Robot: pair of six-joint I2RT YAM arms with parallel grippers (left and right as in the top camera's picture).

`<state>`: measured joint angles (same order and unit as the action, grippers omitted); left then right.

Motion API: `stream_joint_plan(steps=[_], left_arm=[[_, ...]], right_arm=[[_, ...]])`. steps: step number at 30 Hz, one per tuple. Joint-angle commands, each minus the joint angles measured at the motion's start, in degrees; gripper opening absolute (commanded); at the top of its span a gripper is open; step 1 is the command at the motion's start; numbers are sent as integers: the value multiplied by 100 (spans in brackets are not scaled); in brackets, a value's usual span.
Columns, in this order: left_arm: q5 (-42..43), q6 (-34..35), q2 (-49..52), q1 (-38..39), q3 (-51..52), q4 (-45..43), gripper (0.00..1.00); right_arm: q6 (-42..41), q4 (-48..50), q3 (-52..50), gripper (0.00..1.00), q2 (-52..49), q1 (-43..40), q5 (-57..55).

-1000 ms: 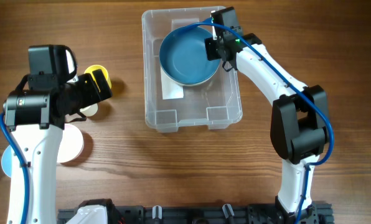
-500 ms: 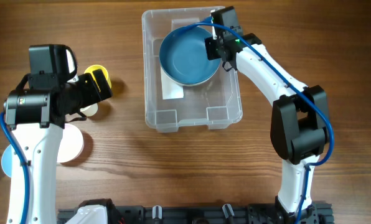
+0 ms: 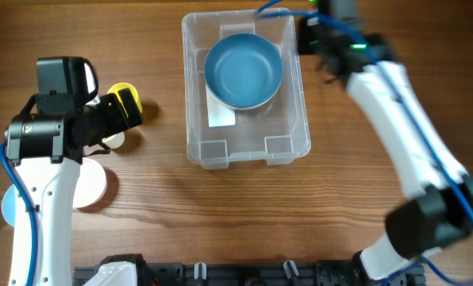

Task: Pack container
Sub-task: 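Retract the right gripper and grasp the yellow cup with the left gripper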

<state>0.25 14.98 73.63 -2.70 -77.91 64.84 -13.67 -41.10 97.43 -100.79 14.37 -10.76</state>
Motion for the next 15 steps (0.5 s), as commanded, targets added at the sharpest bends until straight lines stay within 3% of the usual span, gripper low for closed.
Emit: stream_joint_plan(steps=[1,4,8,11,15], left_arm=[[-55,70,39,-9,-70,-52,100],[-55,90,83,-9,-166,-247,99],[-59,203,1054,-9,-1471,81,100],[-96,205,2378,-9,-2389,177,99],[-76,205,3595,-2,-2411,118,99]], right_arm=[[-1102,-1224,28,59,181,-1084,798],[-1025,-2354,-149,71,125,-1950,1513],[-166,-3217,-210,75,127,-2533,1510],[-131,-3283,-210,75,127,-2503,1534],[-131,-3235,-210,75,127,-2487,1534]])
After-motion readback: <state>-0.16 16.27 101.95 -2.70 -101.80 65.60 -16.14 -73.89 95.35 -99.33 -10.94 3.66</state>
